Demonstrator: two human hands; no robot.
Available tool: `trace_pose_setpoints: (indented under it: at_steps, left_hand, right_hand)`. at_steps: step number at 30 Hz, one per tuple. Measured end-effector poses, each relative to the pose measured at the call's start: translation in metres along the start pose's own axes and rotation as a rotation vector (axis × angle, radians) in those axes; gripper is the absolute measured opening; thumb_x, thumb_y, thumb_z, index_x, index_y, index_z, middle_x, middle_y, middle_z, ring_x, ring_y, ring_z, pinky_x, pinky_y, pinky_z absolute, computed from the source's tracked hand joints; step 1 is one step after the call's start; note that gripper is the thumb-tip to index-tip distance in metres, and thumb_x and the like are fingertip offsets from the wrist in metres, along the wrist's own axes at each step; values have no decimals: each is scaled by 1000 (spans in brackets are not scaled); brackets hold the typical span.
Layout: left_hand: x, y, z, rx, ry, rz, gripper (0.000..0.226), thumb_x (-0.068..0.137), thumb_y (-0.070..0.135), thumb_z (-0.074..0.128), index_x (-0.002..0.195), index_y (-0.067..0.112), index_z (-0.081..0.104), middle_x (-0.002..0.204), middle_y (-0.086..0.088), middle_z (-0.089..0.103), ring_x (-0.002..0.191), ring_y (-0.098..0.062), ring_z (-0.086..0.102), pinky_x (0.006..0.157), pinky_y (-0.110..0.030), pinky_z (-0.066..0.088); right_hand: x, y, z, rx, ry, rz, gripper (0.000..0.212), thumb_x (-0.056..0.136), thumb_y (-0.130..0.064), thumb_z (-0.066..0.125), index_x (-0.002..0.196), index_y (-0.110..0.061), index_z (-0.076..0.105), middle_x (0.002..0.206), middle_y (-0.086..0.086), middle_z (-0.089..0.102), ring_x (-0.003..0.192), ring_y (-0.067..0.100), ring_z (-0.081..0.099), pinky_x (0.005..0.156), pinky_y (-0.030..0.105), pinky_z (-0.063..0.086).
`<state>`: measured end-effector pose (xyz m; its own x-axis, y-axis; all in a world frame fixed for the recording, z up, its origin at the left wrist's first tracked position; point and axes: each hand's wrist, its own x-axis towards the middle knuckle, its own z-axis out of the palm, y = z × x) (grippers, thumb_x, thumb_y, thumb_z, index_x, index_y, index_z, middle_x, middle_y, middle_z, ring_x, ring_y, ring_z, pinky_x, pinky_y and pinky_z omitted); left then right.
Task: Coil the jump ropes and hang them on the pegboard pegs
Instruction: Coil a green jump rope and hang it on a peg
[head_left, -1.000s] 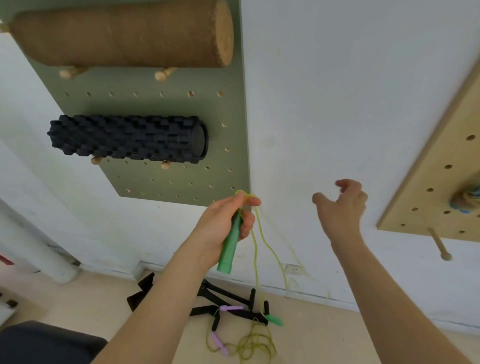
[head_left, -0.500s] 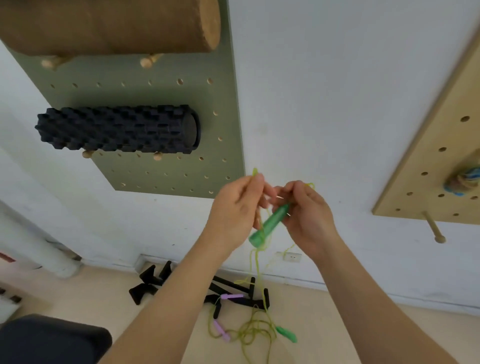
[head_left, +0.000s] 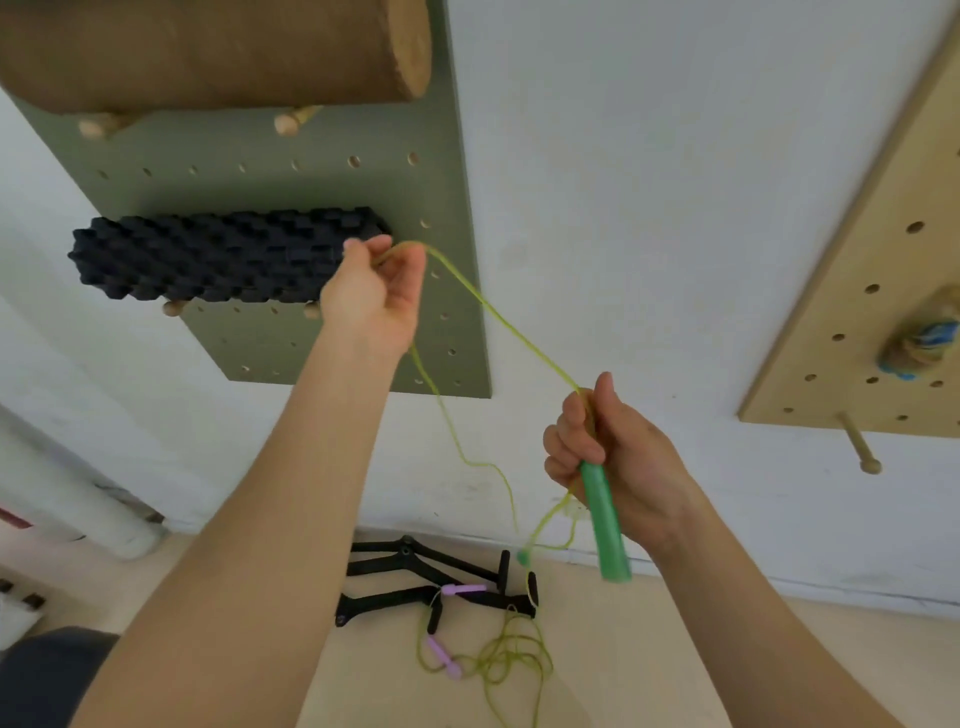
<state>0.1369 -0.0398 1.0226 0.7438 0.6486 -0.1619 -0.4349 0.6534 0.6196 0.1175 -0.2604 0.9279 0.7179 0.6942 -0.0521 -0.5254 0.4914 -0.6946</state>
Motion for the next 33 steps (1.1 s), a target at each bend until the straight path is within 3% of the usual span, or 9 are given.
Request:
trace_pose_setpoints:
  at_steps: [4,7,11,15,19,23,26,29,33]
  left_hand:
    - [-9,-34,-31,376,-51,-173,41,93,40,55,106,1,57,103,-21,62,97,-33,67,70,-38,59]
    - [-70,-76,-64,861,-442,-446,44,85,54,60,104,14,63,118,-8,66,107,-22,65,94,-44,50]
    - [-140,-106,-91,1030,-855,-559,35,95,44,47,103,17,68,98,2,73,100,-14,66,98,-43,41]
    - [-164,-113,-94,993,-749,-499,29,102,26,42,90,14,64,63,0,58,66,-18,58,74,-38,55]
    - [-163,-98,-70,803,-648,-424,32,101,26,40,83,17,65,53,2,35,44,-9,28,39,-17,28]
    - [-130,-84,-35,531,-508,-338,34,102,25,38,85,12,64,53,2,31,44,-7,18,38,-15,13]
    - [-108,-88,-27,455,-398,-308,31,103,22,38,92,6,62,58,0,37,47,-9,24,38,-18,20]
    - [-101,-93,-25,486,-358,-241,29,102,17,38,90,8,63,62,-1,40,54,-11,29,45,-21,24]
    - [-103,-89,-21,638,-410,-244,30,102,22,41,92,17,68,68,2,46,55,-9,47,54,-25,40]
  right_hand:
    - [8,-14,15,115,162,-78,31,91,-37,51,69,-16,53,51,-5,33,52,11,34,48,18,32]
    - [26,-29,22,233,315,-173,34,99,-37,46,72,-16,50,54,-4,37,50,11,40,49,19,35]
    - [40,-44,17,290,517,-209,32,104,-32,39,81,-13,48,56,-1,41,48,14,48,48,21,41]
    - [43,-55,4,-50,671,-290,29,102,-29,38,97,-16,63,70,1,56,71,17,62,75,32,50]
    - [39,-54,-17,-477,602,-199,31,101,-35,37,113,-20,62,84,9,69,86,22,68,83,39,50]
    - [21,-48,-9,-599,443,12,36,104,-29,38,105,-2,62,60,10,50,54,23,55,59,32,55]
    - [2,-37,11,-576,217,198,35,104,-33,39,90,-9,60,69,11,59,66,28,61,69,45,58]
    - [-10,-26,21,-418,173,242,35,102,-38,42,104,-8,60,82,14,61,70,34,64,74,54,58]
    - [-15,-18,23,-490,163,245,40,95,-47,51,118,-14,55,86,9,62,62,23,62,54,34,54]
